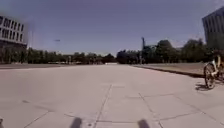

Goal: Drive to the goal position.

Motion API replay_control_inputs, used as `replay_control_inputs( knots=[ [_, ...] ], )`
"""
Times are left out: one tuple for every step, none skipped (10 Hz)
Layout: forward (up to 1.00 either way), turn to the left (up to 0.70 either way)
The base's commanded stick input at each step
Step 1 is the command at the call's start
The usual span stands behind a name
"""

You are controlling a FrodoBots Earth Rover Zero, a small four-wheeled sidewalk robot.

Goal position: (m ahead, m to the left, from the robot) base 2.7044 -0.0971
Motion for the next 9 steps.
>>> replay_control_inputs(
  knots=[
    [1.0, 0.0],
    [1.0, 0.0],
    [1.0, 0.0],
    [1.0, 0.0],
    [1.0, 0.0],
    [1.0, 0.0],
    [1.0, 0.0],
    [1.0, 0.0],
    [1.0, 0.0]
  ],
)
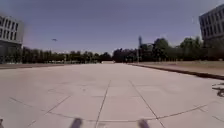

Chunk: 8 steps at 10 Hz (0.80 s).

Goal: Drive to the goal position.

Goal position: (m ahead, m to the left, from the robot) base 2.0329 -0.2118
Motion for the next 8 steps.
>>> replay_control_inputs(
  knots=[
    [1.0, 0.0],
    [1.0, 0.0],
    [1.0, 0.0],
    [1.0, 0.0],
    [1.0, 0.0],
    [1.0, 0.0],
    [1.0, 0.0],
    [1.0, 0.0]
  ],
)
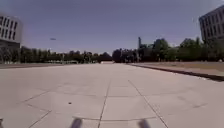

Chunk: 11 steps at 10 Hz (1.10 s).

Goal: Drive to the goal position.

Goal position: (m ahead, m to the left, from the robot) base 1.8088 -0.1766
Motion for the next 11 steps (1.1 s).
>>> replay_control_inputs(
  knots=[
    [1.0, 0.0],
    [1.0, 0.0],
    [1.0, 0.0],
    [1.0, 0.0],
    [1.0, 0.0],
    [1.0, 0.0],
    [1.0, 0.0],
    [1.0, 0.0],
    [1.0, 0.0],
    [1.0, 0.0],
    [1.0, 0.0]
  ],
)
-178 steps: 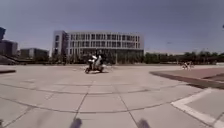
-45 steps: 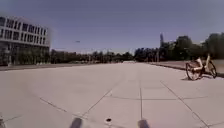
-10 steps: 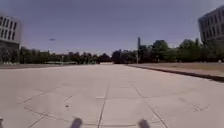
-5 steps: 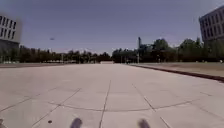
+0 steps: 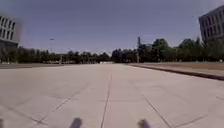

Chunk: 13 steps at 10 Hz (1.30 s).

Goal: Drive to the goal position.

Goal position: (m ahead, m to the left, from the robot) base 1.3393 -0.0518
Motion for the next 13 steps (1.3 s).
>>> replay_control_inputs(
  knots=[
    [1.0, 0.0],
    [1.0, 0.0],
    [1.0, 0.0],
    [1.0, 0.0],
    [1.0, 0.0],
    [1.0, 0.0],
    [1.0, 0.0],
    [1.0, 0.0],
    [1.0, 0.0],
    [1.0, 0.0],
    [1.0, 0.0],
    [1.0, 0.0],
    [1.0, 0.0]
  ],
)
